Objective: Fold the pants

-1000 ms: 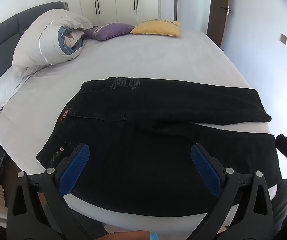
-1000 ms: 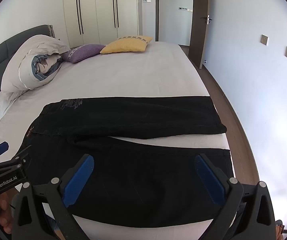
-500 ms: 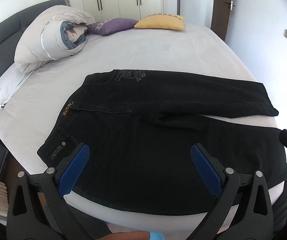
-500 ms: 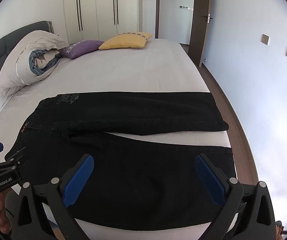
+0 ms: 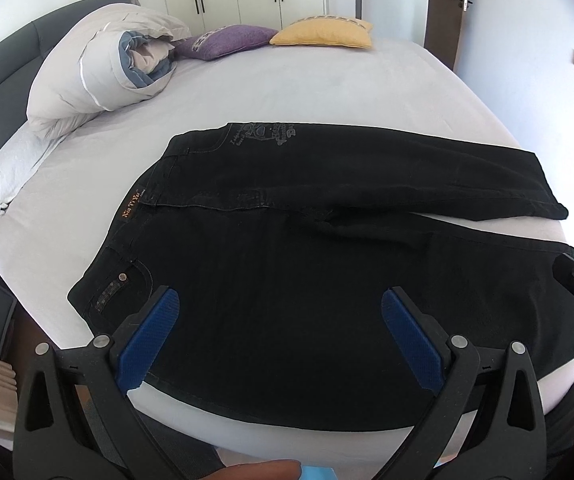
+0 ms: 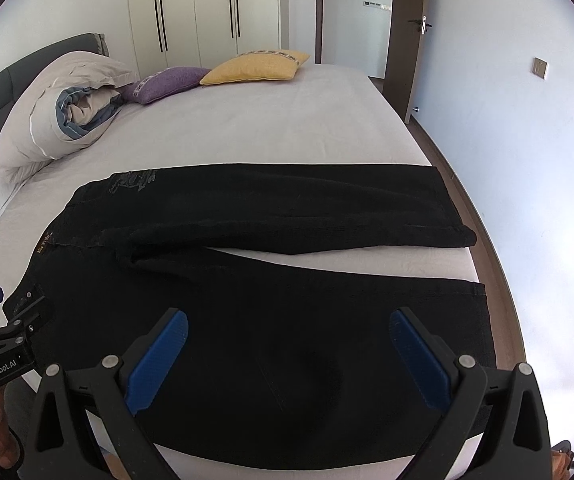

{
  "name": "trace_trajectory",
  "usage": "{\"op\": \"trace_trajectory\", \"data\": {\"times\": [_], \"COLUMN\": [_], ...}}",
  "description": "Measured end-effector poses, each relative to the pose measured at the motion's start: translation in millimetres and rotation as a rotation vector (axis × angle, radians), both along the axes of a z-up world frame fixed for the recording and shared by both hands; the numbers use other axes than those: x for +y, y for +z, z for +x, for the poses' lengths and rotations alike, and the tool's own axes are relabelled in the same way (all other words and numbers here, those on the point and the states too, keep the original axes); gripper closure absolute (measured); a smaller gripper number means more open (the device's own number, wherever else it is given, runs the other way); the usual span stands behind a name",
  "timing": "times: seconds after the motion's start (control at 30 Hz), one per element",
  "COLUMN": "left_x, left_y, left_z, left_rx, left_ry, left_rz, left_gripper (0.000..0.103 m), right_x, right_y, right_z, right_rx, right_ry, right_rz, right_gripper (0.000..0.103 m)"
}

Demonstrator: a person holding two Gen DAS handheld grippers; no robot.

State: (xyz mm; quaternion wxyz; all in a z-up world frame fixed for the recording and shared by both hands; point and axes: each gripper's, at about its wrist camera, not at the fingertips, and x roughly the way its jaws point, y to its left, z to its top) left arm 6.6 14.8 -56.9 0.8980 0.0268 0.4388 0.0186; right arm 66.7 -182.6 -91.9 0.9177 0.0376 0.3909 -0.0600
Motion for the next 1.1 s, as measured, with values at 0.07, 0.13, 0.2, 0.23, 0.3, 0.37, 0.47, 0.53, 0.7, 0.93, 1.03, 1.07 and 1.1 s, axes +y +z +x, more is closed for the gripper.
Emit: {"op": "trace_trajectory", "data": {"times": [0.07,0.13,0.2,0.23,0.3,0.37,0.47,0.53,0.7,0.93,1.03,1.07,1.1], "left_x": [-0.1,1.1,1.0,1.1,0.2,-0.2,-0.2,-0.3,0.0,0.5,1.1,1.4,1.9], "left_y": [-0.3,-0.9,-0.3,-0.7,-0.8,-1.5,-2.9,-3.6,-4.5,-5.1,-5.5,-6.3,-6.3], "left_z": [0.4,1.1,1.2,1.2,1.3,1.2,0.8,0.7,-0.6,-0.1,-0.3,-0.5,-0.5], "left_rx": [0.0,0.0,0.002,0.003,0.005,0.006,0.005,0.005,0.006,0.01,0.01,0.01,0.009], "left_ry": [0.001,0.002,0.003,0.003,0.001,0.0,-0.002,-0.004,-0.003,-0.003,-0.001,0.0,0.001], "left_rz": [0.002,-0.001,-0.002,-0.002,0.0,0.0,0.0,0.0,-0.001,-0.001,-0.003,-0.004,-0.005], "left_gripper": [0.0,0.0,0.0,0.0,0.0,0.0,0.0,0.0,0.0,0.0,0.0,0.0,0.0], "right_x": [0.6,0.6,0.6,0.8,0.9,2.6,3.9,5.7,6.5,6.8,7.2,7.9,7.9], "right_y": [0.0,0.1,0.5,0.5,-0.3,-1.1,-1.3,-1.8,-3.5,-4.2,-4.2,-4.3,-4.2], "right_z": [1.2,1.2,1.7,1.7,2.1,1.9,1.4,2.6,3.1,4.1,4.0,3.7,3.8], "right_rx": [0.003,0.003,0.004,0.005,0.008,0.01,0.011,0.011,0.014,0.014,0.015,0.015,0.016], "right_ry": [0.0,0.0,0.001,0.0,0.001,0.002,0.006,0.008,0.009,0.01,0.011,0.011,0.01], "right_rz": [0.004,0.004,0.003,0.004,0.005,0.006,0.003,0.003,0.005,0.005,0.006,0.005,0.005], "right_gripper": [0.0,0.0,0.0,0.0,0.0,0.0,0.0,0.0,0.0,0.0,0.0,0.0,0.0]}}
